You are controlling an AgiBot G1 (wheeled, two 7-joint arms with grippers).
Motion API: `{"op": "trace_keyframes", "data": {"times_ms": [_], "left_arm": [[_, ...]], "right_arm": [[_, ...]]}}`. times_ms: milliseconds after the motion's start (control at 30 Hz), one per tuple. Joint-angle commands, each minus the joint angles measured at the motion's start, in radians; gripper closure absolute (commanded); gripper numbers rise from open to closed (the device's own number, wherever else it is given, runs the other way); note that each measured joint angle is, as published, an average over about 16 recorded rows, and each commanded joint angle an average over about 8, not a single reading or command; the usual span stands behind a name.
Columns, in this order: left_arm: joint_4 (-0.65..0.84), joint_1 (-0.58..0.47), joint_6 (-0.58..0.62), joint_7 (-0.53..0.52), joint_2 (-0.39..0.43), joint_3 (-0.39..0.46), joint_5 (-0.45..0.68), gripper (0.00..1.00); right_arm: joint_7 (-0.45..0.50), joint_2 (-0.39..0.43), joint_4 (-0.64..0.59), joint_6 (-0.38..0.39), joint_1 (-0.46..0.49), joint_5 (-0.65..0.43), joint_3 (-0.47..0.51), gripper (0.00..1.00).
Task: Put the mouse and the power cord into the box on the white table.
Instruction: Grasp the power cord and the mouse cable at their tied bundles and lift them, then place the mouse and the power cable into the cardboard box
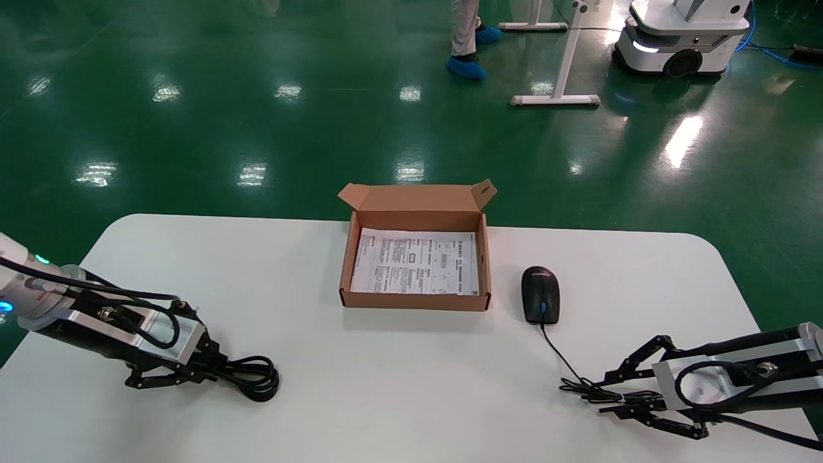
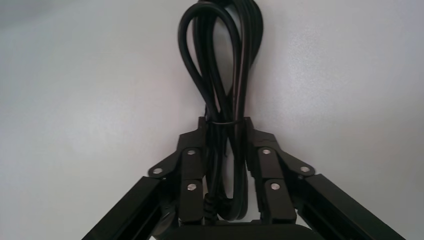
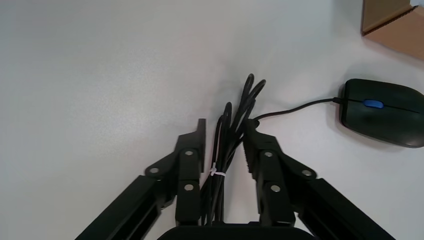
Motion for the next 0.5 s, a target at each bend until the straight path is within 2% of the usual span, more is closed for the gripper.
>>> {"op": "trace_keyframes", "data": {"times_ms": [33, 300, 500], "left_arm": [[0.0, 0.0, 0.0, 0.0, 0.0, 0.0, 0.0, 1.0], [0.003, -0.002, 0.003, -0.004, -0.003, -0.004, -0.007, 1.0], [0.021, -0.039, 0.037, -0.026, -0.037, -0.041, -0.061, 1.0]], "right_arm": [[0.0, 0.0, 0.0, 0.0, 0.0, 0.0, 0.0, 1.0], [0.001, 0.0, 0.001, 0.006, -0.002, 0.002, 0.0, 1.0], [0.021, 0.01, 0.022, 0.005, 0.032, 0.035, 0.006, 1.0]]}}
